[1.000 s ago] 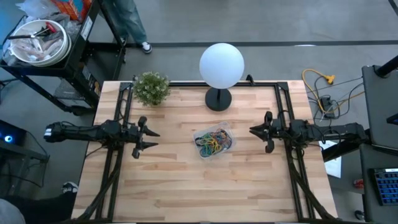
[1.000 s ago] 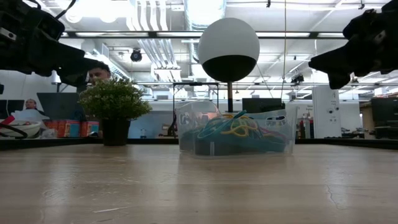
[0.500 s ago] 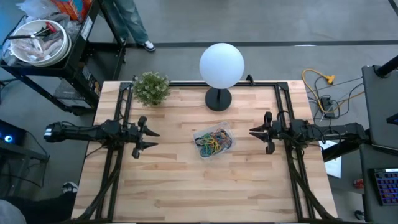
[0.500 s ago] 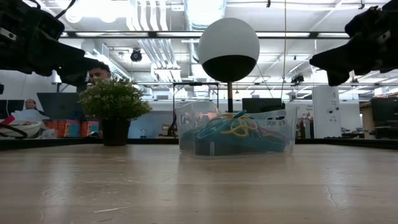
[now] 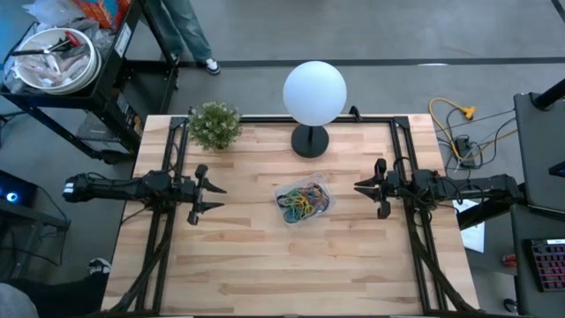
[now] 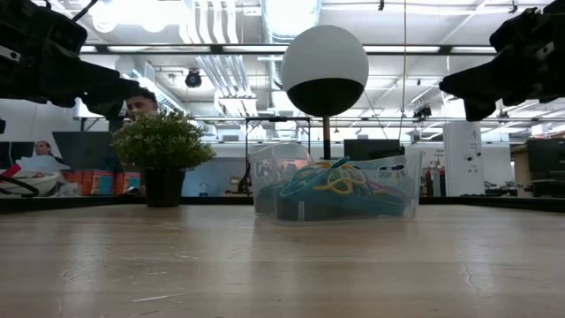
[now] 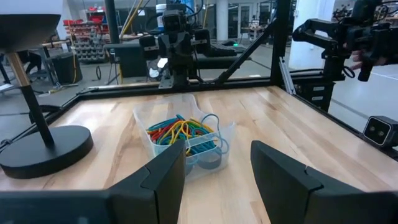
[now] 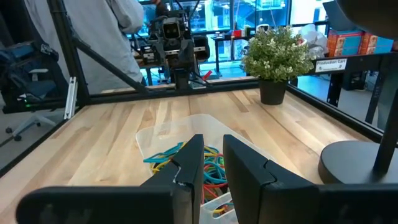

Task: Pick and place rubber bands into bin
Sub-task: Return to Home Position

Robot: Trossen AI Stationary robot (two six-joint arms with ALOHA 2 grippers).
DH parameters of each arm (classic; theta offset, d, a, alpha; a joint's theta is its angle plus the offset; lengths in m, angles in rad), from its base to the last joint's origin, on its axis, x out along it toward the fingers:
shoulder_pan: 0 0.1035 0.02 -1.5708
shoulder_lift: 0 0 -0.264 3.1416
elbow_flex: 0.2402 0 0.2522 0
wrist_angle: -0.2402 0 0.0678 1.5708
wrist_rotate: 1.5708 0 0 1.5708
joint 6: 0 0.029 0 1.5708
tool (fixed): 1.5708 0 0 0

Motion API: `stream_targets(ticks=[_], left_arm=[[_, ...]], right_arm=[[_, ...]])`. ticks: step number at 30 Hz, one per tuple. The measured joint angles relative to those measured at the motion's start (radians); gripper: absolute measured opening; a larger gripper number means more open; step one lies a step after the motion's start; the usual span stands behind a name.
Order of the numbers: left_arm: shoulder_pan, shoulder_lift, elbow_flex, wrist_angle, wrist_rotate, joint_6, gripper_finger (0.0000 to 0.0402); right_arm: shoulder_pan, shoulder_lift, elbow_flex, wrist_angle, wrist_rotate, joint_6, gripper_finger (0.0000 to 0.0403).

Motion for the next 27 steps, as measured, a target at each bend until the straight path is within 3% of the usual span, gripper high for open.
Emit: stream_targets(ticks=[11, 19, 27], left_arm=[[0.0, 0.0, 0.0, 0.0, 0.0, -0.003, 0.0167], [0.001, 0.0, 0.0, 0.0, 0.001, -0.004, 0.0167], [0.001, 0.0, 0.0, 0.0, 0.001, -0.004, 0.0167]], right_arm=[[0.0, 0.0, 0.0, 0.0, 0.0, -0.006, 0.0057], [0.0, 0.0, 0.0, 0.0, -0.001, -0.169, 0.0057], [0.0, 0.0, 0.0, 0.0, -0.001, -0.097, 0.0057]])
